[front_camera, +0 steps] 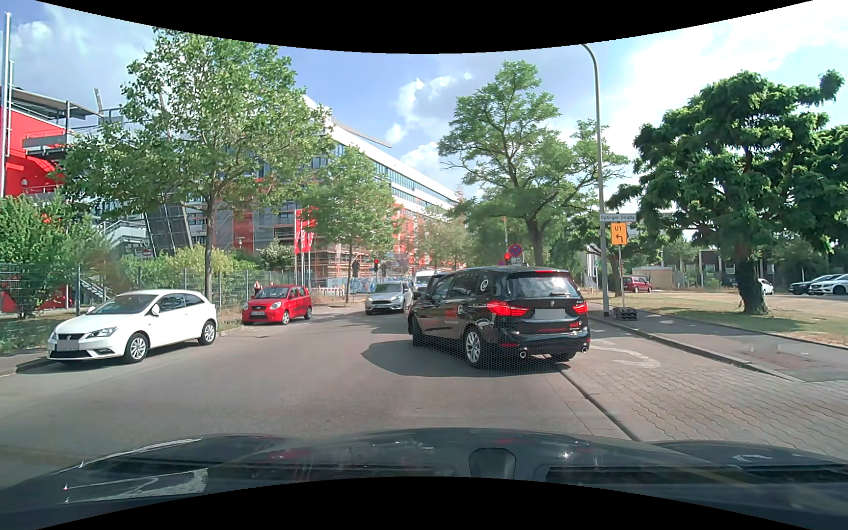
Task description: Follow the waypoints while adhering to traffic rules and regulations
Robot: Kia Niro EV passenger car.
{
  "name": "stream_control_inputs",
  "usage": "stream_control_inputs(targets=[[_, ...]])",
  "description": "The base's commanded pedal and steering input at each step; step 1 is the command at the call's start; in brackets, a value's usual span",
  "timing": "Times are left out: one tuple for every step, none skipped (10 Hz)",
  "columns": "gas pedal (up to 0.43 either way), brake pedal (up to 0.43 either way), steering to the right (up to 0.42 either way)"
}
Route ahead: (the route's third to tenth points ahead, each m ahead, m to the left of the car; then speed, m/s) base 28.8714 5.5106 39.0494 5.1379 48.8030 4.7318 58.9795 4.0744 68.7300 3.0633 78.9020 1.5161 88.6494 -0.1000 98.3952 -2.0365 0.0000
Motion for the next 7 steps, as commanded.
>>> stream_control_inputs(targets=[[0.000,0.323,-0.003],[0.000,0.323,-0.003],[0.000,0.323,-0.002],[0.000,0.323,-0.003],[0.000,0.317,-0.002],[0.000,0.323,-0.003],[0.000,0.317,-0.003]])
